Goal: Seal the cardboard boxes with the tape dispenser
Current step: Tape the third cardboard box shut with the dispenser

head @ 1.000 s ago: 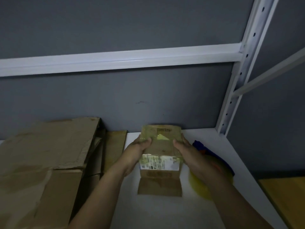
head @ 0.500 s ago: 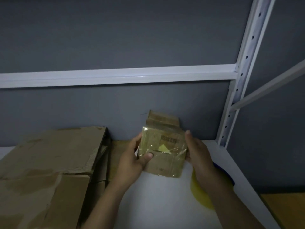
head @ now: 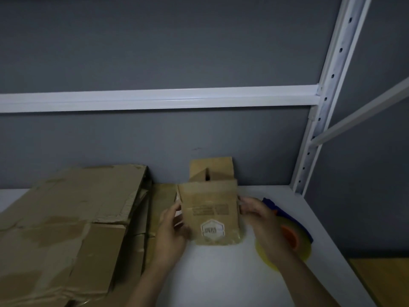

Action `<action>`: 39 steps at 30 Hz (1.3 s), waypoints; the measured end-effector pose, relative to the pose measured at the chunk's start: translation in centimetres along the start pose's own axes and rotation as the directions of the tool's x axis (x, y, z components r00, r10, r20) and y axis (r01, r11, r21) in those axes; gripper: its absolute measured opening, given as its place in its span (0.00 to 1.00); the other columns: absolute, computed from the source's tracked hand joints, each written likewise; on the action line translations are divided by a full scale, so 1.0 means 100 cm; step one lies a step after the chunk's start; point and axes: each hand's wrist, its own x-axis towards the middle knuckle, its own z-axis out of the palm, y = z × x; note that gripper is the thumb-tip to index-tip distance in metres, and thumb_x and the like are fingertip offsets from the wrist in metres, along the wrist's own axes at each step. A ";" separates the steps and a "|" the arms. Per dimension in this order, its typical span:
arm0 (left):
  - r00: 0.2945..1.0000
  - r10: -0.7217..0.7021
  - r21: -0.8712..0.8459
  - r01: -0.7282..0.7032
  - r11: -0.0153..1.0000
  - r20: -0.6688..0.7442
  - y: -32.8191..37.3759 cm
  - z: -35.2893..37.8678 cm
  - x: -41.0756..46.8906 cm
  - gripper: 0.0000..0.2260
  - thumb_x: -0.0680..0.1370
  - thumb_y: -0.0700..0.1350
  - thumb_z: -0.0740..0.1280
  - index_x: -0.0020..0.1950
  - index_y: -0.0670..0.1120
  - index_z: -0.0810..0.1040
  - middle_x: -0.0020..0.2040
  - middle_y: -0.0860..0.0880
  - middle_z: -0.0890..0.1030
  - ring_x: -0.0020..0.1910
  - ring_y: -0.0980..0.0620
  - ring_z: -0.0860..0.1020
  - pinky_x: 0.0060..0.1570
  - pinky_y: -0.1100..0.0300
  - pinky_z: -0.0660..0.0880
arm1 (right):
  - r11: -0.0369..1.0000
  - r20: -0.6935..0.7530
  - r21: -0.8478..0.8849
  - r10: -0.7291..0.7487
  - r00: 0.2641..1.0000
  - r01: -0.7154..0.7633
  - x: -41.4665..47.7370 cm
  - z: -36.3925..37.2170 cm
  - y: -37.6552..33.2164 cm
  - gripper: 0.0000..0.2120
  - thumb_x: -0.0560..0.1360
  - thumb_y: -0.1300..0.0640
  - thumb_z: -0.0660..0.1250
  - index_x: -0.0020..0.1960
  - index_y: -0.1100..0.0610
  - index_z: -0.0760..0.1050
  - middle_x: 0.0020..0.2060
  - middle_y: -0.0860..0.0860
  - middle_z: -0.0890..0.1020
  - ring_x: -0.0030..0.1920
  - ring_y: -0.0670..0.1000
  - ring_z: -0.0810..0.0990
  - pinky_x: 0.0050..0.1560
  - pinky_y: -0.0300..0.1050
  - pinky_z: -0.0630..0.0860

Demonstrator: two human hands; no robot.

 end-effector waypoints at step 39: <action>0.865 0.109 -0.050 -0.097 0.994 0.489 0.037 -0.041 0.019 0.48 0.61 0.65 0.76 0.74 0.64 0.53 0.74 0.55 0.64 0.64 0.59 0.75 0.58 0.65 0.74 | 0.931 0.363 -0.279 -0.123 0.924 0.233 0.017 -0.042 -0.012 0.35 0.64 0.48 0.78 0.63 0.31 0.63 0.61 0.37 0.75 0.64 0.44 0.73 0.61 0.47 0.75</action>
